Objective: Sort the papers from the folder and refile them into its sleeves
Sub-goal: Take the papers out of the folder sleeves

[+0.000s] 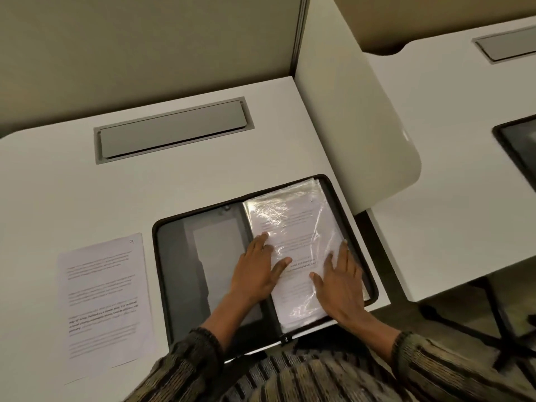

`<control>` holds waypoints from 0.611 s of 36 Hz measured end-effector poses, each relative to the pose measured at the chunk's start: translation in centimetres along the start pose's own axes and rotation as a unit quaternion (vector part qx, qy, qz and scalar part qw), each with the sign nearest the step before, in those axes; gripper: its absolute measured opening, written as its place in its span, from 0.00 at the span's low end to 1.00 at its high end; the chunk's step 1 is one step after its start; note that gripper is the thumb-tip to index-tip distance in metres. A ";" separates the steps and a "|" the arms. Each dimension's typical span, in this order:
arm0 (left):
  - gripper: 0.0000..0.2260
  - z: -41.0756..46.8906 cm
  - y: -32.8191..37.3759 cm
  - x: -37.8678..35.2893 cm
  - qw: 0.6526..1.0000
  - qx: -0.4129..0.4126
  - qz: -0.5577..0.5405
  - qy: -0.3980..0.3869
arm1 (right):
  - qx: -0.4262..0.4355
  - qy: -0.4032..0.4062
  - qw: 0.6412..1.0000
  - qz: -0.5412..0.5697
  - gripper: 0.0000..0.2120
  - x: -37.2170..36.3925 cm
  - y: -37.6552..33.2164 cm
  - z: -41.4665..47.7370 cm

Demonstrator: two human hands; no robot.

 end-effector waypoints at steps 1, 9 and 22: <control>0.34 0.1 0.4 0.3 1.000 0.014 -0.025 0.009 | 0.027 0.004 1.000 0.014 0.37 0.2 -0.2 -0.1; 0.44 -0.7 5.3 3.8 0.952 0.149 -0.241 0.113 | 0.267 0.034 0.945 0.184 0.34 1.5 -2.1 -1.6; 0.12 -6.0 2.7 8.1 0.910 0.187 -0.278 0.245 | 0.465 -0.115 0.846 0.233 0.54 5.6 -5.6 -3.9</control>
Point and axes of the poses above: each hand's wrist, its own z-axis towards the middle knuckle, its own x-axis out of the back of the hand, y = z × x, the point moved 1 cm from there along z, towards the middle knuckle, and after that the axes turned 13 degrees about -y, right-handed, at the moved point
